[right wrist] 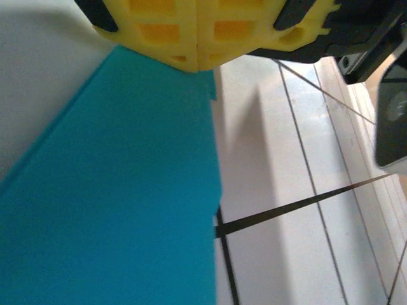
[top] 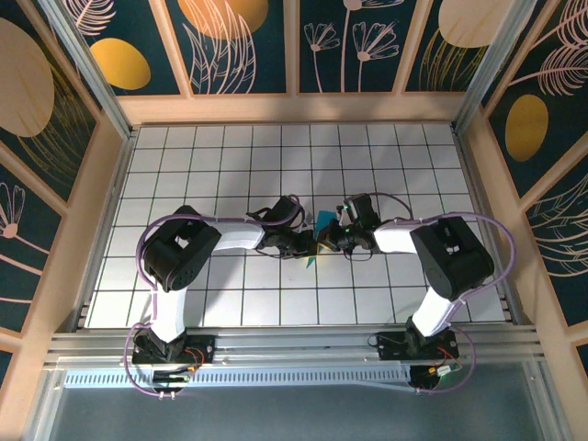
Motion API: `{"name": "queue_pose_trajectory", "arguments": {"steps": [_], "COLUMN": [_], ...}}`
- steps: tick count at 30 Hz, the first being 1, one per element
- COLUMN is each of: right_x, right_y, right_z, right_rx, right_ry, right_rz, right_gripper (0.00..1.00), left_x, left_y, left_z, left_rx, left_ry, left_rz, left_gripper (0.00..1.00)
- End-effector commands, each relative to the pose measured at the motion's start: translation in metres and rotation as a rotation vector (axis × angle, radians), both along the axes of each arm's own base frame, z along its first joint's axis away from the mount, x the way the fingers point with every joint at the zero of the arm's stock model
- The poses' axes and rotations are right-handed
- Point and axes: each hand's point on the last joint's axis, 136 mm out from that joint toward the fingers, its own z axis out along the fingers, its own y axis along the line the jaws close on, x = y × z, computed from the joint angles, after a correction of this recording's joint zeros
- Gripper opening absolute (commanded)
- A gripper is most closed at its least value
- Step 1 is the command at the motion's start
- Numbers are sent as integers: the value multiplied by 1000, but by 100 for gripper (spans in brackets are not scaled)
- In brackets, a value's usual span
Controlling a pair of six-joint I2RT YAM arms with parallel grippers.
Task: Fold a paper plane with a square sheet of paper (fold left side to right side)
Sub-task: Fold the wing for the fifth time at the center of the table.
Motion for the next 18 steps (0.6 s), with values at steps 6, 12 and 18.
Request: {"name": "queue_pose_trajectory", "arguments": {"steps": [6, 12, 18], "right_x": [-33, -44, -43], "right_y": [-14, -19, -18], "right_z": [-39, -52, -51], "right_rx": [-67, -79, -79], "right_ry": [116, 151, 144], "right_rz": [13, 20, 32], "right_gripper": [0, 0, 0], "left_x": [-9, -2, -18], "left_y": [14, 5, 2], "left_z": [-3, 35, 45], "left_rx": [77, 21, -55], "left_ry": [64, 16, 66], "left_rz": [36, 23, -5], "left_gripper": [0, 2, 0]}}
